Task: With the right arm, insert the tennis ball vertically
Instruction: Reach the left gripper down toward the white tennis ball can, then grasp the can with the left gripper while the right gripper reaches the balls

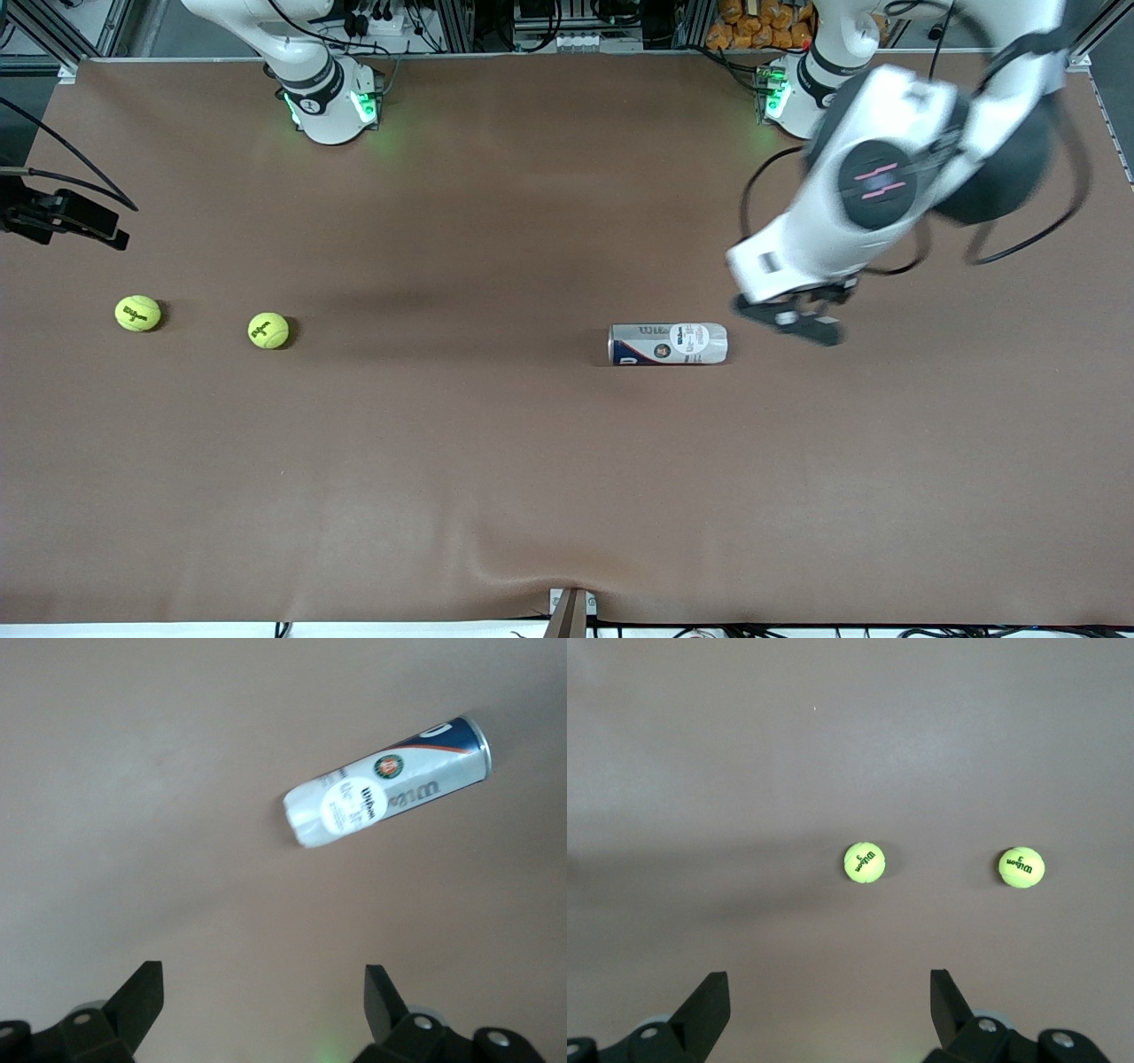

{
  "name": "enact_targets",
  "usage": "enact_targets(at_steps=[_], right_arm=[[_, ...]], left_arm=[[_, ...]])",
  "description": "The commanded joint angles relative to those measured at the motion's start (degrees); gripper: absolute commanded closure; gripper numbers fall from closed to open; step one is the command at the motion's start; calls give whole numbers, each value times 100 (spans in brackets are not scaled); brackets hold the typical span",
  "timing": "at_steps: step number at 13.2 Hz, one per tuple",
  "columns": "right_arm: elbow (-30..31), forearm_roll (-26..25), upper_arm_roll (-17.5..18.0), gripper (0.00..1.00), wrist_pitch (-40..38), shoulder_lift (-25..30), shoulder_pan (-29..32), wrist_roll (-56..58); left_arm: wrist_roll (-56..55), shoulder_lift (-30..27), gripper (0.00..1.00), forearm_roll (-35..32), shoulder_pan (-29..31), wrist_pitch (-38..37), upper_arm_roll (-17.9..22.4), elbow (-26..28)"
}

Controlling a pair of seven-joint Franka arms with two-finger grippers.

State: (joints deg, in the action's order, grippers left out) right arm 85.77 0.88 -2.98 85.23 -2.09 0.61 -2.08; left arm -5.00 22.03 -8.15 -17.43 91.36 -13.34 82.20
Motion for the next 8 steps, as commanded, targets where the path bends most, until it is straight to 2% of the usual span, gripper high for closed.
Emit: enact_targets(at_steps=[1,4,8], right_arm=[[-148,0,16,0,72,-124,9,50],[-122,35,16,0,64,-440,36,32],[-113,35,16,0,82,-538,9,6]], left_arm=[[113,459,0,-266,-190,83,60,-336],[428,714,0,-328,-304,127,42,-336],[1009,898,0,-600,-331,145,25,-327]])
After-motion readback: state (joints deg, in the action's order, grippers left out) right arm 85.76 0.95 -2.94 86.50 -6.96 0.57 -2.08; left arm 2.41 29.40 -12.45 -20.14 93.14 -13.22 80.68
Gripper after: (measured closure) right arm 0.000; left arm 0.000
